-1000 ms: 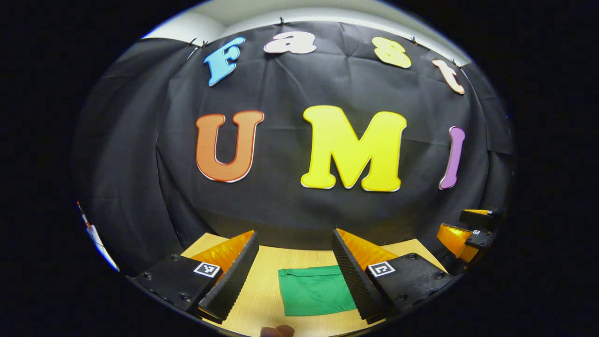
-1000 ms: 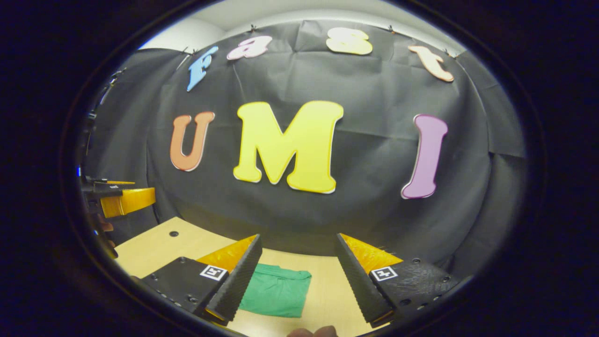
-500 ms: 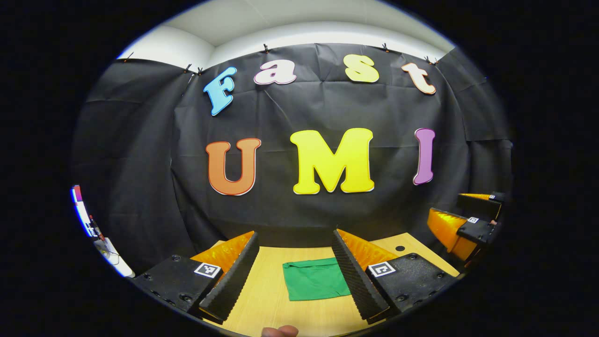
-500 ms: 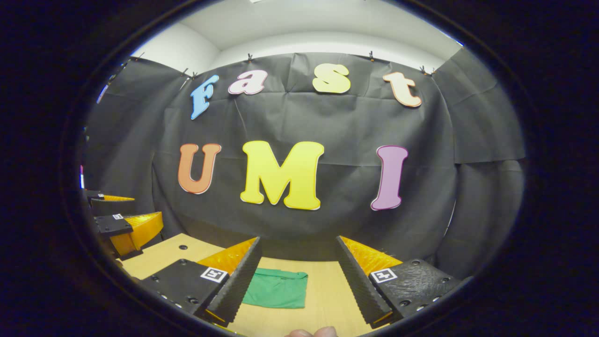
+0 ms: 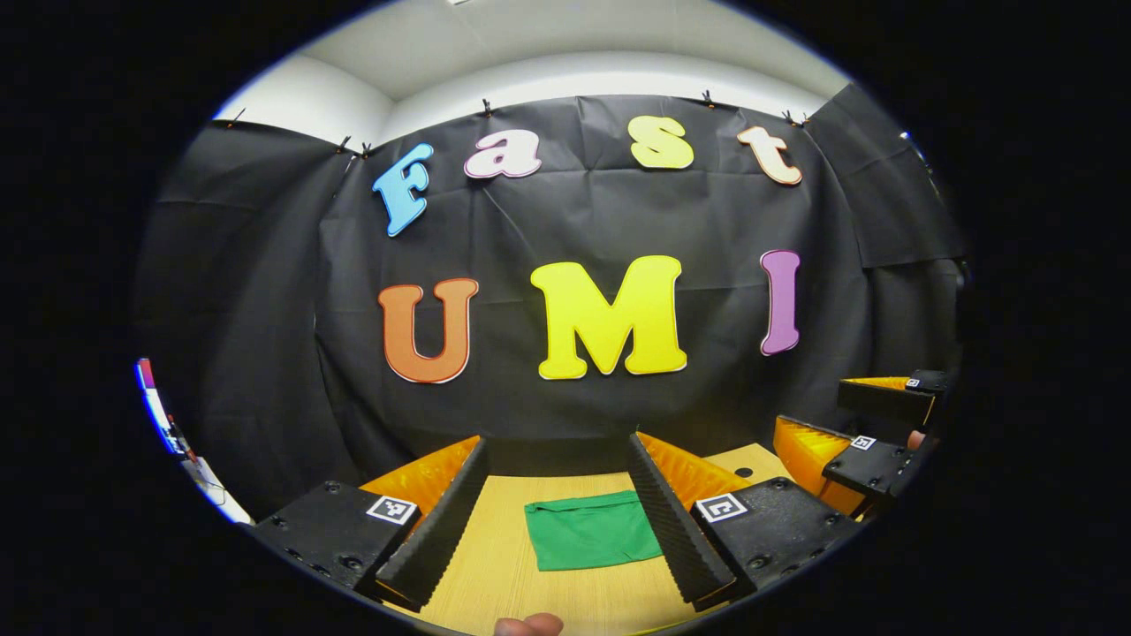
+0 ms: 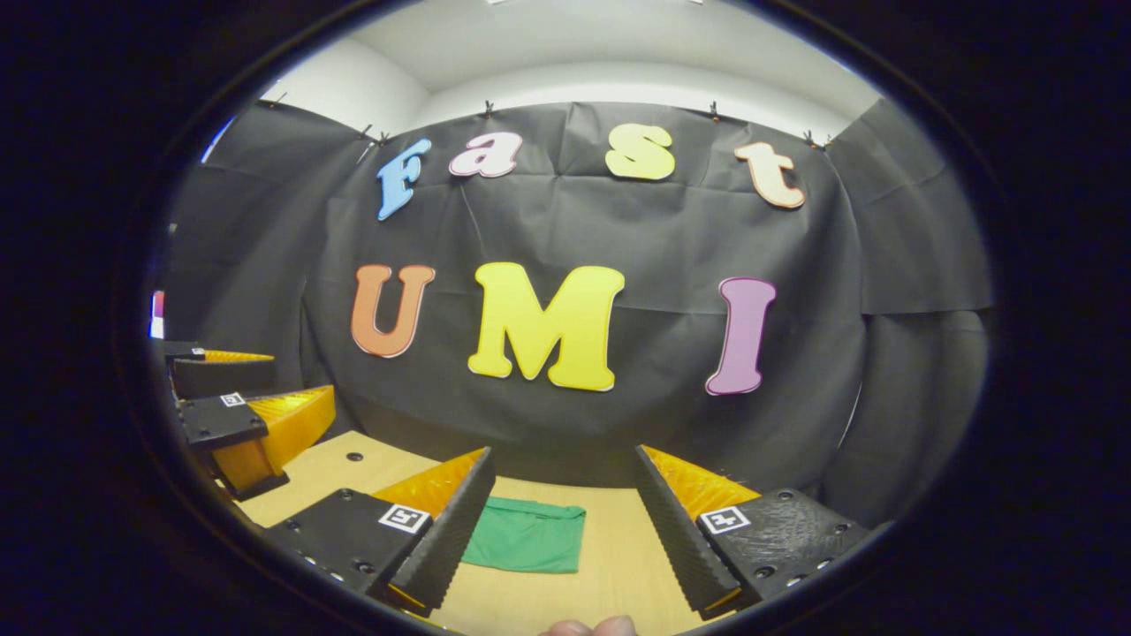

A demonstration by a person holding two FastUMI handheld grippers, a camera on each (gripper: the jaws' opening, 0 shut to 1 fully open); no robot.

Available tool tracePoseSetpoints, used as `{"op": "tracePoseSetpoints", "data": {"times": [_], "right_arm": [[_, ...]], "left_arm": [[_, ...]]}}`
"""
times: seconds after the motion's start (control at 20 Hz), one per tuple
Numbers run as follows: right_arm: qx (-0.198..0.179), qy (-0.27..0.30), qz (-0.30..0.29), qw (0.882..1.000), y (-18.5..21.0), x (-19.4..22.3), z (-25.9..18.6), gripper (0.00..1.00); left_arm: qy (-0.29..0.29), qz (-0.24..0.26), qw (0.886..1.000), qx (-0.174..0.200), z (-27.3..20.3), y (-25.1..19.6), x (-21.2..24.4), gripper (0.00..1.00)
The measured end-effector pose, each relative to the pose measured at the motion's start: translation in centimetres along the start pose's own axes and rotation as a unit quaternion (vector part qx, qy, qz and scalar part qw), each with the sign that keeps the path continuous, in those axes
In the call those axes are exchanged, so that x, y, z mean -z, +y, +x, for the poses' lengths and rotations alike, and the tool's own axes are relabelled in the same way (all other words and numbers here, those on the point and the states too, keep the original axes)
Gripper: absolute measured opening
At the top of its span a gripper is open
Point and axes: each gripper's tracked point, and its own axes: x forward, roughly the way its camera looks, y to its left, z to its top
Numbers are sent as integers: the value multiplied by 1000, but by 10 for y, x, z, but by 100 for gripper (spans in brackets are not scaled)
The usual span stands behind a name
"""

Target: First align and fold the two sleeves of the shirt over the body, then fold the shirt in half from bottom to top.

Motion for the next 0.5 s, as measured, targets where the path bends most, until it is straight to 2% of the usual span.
{"op": "tracePoseSetpoints", "data": {"times": [0.5], "right_arm": [[5, 8, 24, 1000, -1, -1, 14, 96]], "left_arm": [[8, -17, 1000, -18, 12, 11, 5, 99]]}}
